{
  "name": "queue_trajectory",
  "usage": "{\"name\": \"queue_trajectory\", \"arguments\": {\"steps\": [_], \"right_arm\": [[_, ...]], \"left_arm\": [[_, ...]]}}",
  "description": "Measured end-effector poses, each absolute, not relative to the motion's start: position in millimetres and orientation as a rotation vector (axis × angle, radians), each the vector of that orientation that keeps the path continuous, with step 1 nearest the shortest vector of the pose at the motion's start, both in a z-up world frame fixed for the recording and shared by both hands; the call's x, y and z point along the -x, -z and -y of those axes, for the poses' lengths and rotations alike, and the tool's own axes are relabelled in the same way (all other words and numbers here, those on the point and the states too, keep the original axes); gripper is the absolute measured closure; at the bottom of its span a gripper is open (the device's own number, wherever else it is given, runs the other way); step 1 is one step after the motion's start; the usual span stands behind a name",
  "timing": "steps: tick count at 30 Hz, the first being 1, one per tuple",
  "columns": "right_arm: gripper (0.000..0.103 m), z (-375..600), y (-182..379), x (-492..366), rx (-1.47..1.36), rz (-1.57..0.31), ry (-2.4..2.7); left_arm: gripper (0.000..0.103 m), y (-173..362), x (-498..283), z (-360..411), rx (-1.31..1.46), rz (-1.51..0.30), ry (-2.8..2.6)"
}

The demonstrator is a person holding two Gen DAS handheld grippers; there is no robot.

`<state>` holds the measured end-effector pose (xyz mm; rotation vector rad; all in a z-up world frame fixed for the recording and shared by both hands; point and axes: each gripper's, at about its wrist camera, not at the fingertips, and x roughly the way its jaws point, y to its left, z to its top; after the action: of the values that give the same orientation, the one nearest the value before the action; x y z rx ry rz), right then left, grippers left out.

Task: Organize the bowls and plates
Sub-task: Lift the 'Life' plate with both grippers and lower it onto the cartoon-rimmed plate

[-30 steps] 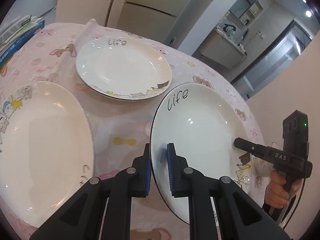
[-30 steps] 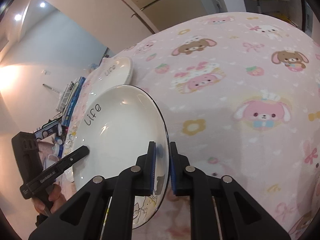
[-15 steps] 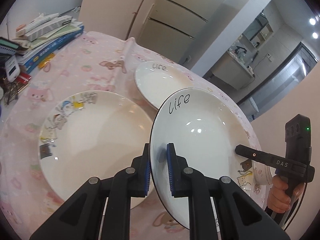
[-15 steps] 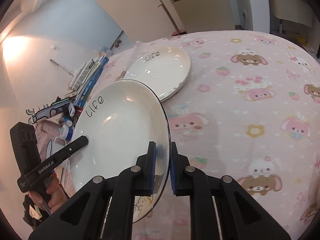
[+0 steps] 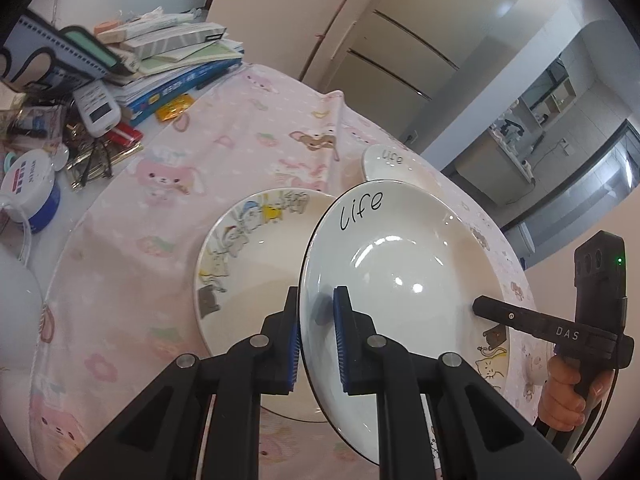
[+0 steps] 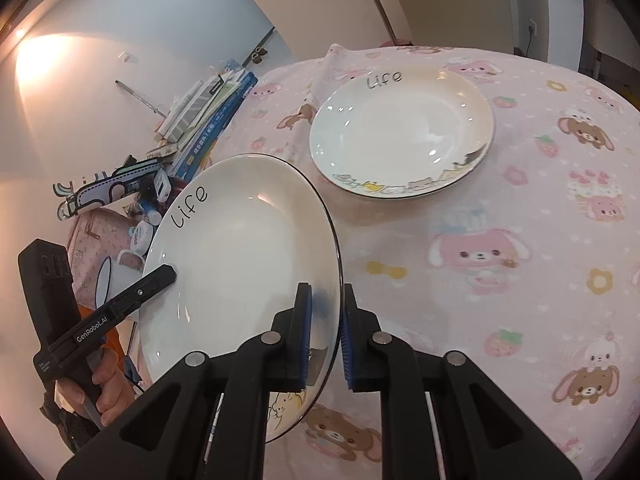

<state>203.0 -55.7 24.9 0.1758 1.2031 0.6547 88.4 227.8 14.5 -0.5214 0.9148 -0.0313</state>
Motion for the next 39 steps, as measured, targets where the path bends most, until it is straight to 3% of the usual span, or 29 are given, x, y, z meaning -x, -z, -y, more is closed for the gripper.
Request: {"name": "queue_trajectory", "arguments": {"steps": [18,39], "right_arm": [[0.089,7.3,3.1,-211.4,-0.100,-1.295,-0.638],[0.087,-5.1,10.4,-212.5,-0.076,-1.306,-0.640]], "left_arm": [[0.088,31.5,-91.4,-265.4,0.611,-0.976,0.035],[0.088,22.9,-86.9,-257.9,0.496,-0.975,0.004]]}}
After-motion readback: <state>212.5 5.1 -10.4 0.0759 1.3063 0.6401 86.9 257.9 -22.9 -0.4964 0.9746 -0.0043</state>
